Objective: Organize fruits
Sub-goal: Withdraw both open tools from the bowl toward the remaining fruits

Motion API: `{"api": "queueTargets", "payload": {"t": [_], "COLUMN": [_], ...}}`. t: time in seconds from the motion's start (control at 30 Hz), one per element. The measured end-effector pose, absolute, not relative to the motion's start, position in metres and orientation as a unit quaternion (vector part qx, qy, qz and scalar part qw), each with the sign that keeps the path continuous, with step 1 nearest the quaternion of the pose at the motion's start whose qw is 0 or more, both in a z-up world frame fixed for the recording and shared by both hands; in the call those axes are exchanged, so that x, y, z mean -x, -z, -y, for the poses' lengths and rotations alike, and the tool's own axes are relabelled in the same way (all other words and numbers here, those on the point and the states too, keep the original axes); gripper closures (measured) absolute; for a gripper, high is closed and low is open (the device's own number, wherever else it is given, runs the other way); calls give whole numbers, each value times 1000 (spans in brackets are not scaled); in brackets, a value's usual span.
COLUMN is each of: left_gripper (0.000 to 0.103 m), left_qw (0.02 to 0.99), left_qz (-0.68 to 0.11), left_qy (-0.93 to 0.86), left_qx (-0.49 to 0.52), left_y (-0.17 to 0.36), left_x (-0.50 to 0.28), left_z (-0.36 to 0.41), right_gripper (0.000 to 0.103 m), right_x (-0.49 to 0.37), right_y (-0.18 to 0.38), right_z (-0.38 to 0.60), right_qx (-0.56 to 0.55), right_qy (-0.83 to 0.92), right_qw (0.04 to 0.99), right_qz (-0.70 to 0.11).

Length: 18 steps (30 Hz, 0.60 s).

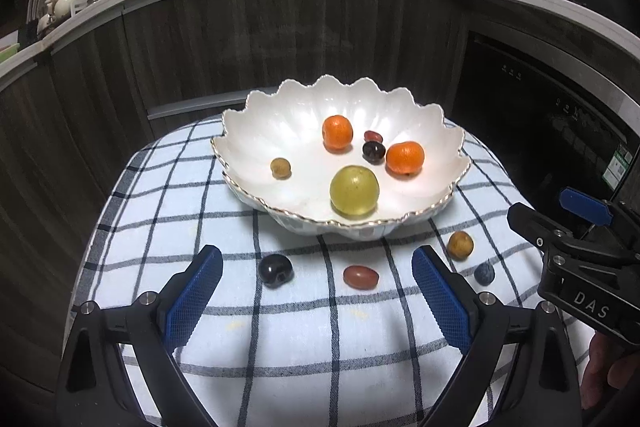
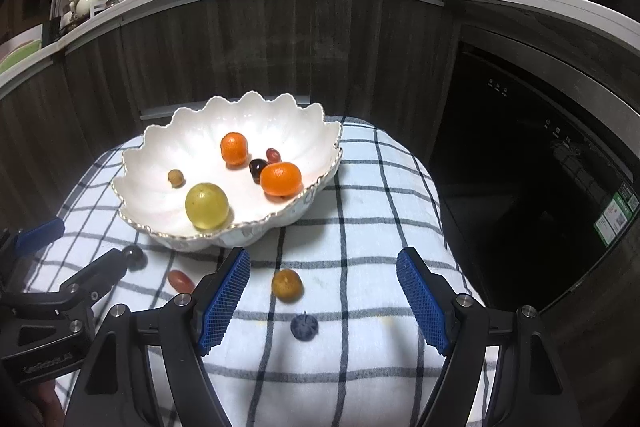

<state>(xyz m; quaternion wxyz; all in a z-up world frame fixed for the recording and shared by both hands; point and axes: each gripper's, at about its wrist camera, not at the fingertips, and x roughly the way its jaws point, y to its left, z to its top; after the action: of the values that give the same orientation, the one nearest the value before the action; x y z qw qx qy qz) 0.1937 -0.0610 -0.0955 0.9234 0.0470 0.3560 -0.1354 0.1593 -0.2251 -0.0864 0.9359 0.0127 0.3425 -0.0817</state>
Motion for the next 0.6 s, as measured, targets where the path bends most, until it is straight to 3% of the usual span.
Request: {"api": "queueTargets", "payload": {"t": [0.2,0.47,0.6], "left_gripper": [13,13,21], "left_qw": [918,911,905], "left_qz": [-365,-375,-384], "left_qy": [148,160,170], "left_qx": [-42,-58,-70], "left_y": [109,124,132], "left_x": [-194,-198,-202], "left_z": [63,72,77], "right_gripper": [26,26,26], "right_x": [-156,-158,-157], "right_y": [99,115,121], "right_z": [224,227,228], "right_qx": [-19,-30,-37], "right_qy": [76,78,88], "right_qw": [935,930,928], "right_qz": [-345,-357,-361]}}
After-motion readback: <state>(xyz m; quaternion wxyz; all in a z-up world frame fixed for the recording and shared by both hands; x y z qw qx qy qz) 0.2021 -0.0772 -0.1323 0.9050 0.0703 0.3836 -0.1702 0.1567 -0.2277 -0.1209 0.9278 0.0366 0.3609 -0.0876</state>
